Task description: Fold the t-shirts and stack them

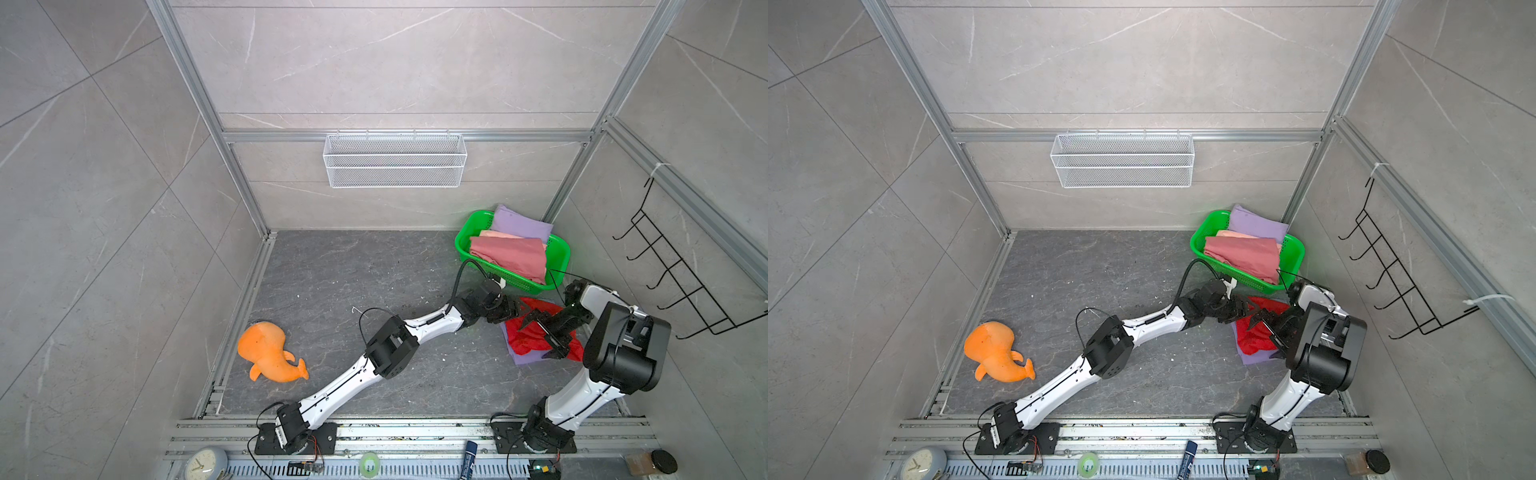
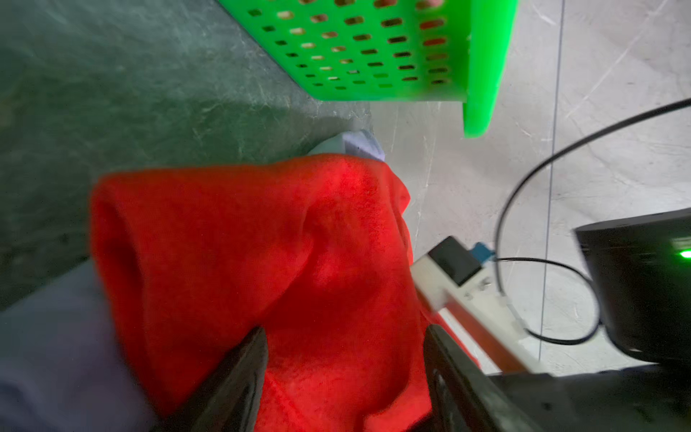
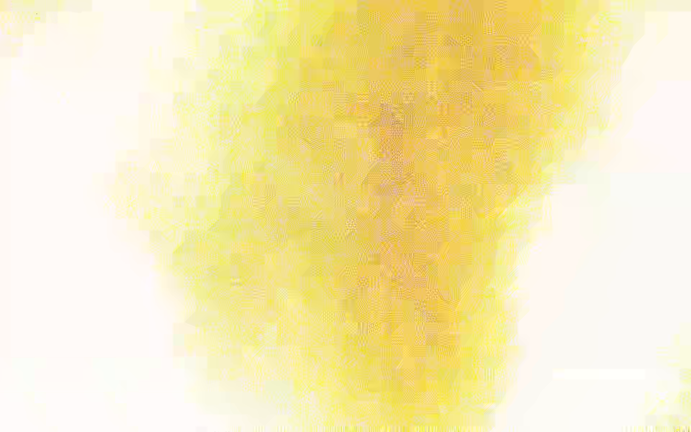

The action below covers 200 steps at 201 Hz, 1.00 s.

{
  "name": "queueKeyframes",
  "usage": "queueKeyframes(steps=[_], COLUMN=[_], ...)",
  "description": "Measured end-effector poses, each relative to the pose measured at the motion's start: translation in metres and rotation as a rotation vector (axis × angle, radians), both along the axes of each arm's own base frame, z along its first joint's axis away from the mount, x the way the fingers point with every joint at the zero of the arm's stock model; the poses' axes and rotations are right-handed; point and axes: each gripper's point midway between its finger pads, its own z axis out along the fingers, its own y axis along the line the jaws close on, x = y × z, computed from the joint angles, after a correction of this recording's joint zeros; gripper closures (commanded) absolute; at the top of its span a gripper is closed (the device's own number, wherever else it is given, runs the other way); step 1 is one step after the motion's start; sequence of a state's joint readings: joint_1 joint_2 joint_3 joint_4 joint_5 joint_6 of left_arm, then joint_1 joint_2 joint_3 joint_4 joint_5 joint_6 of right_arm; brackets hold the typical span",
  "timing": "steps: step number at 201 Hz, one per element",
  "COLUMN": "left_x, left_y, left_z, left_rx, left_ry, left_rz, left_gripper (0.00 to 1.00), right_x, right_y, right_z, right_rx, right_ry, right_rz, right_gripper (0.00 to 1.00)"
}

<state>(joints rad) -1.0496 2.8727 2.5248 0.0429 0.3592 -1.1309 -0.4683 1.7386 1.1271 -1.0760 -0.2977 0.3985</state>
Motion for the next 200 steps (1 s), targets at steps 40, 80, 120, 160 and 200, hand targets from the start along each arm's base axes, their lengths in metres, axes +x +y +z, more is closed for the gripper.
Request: queueKeyframes(steps=[40,80,120,160,200], left_x=[0.004,0.005,0.006,0.006,0.004], left_y=[0.003,0.005,0.006,0.006,0.008], left_z=[-0.002,-0.003,-0.003,-0.002,-0.001], left_rx=[0.047,0.067,0.073,0.06,0.012], left_ry=[0.006,0.01,0.011,0.018,0.028], left_rz=[0.036,0.048,0.052,0.034,-0.025], left_gripper=[0.3,0.31,0.31,0.31,0.31], right_x=[0.001,-0.014,-0.038,-0.028,0.005], right_y=[-0.024,-0.037,-0.075,-0.082,-0.058], right_z=[0.025,0.042,0.057,0.087,0.136], right_rx=[-0.124,-0.153,-0.234,-0.259,-0.236], right_ry=[0.021,0.033,0.075,-0.062,-0.29], right_rz=[0.031,-0.026,-0.166,-0.239,-0.206], right_gripper=[0.0,0.01,0.0,0.0,0.02])
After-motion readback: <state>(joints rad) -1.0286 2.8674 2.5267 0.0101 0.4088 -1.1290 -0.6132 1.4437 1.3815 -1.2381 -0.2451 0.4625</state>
